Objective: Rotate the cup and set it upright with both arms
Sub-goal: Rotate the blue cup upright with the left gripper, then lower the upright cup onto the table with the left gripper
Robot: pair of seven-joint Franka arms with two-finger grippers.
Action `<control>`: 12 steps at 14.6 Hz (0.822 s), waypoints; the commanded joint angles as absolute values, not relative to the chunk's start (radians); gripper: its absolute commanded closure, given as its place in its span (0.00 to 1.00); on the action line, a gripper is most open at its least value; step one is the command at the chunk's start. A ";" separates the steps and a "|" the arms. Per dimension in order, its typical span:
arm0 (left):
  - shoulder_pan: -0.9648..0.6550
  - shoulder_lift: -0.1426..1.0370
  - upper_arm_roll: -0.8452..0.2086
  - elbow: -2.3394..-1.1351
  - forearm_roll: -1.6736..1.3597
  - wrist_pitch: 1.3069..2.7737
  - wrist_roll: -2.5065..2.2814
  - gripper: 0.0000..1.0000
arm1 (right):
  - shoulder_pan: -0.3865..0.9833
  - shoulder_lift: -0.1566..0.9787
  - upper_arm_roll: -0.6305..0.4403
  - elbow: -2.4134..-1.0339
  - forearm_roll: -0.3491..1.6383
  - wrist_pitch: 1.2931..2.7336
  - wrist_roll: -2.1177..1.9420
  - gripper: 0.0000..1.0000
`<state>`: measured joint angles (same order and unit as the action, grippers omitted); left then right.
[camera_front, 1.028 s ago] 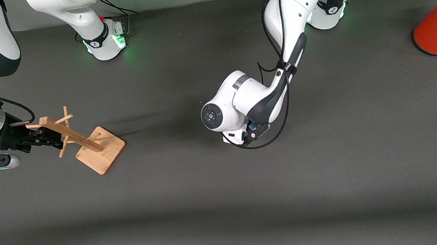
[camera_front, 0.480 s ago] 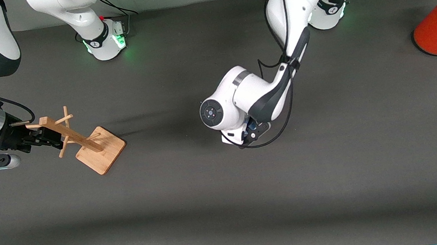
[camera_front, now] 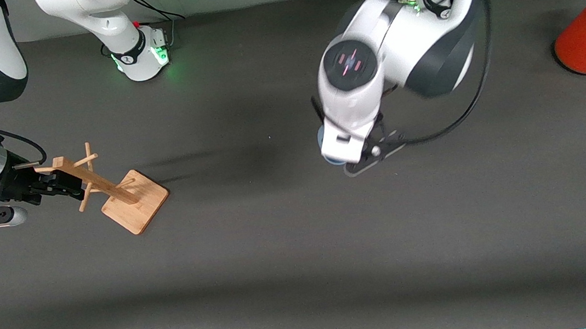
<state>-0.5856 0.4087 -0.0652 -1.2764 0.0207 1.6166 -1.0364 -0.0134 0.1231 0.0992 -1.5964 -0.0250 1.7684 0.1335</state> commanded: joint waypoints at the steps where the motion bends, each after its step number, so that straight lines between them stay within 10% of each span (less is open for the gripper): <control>1: -0.603 0.045 -0.061 -1.820 0.005 1.932 -1.005 1.00 | -0.002 0.103 0.089 -1.614 -0.038 1.782 0.130 0.00; 7: -0.653 0.024 -0.072 -2.184 0.095 2.326 -1.008 1.00 | -0.002 0.107 0.089 -1.614 -0.038 1.790 0.140 0.00; 12: -0.653 0.170 -0.072 -2.201 0.199 2.462 -1.074 1.00 | -0.002 0.107 0.089 -1.614 -0.038 1.793 0.140 0.00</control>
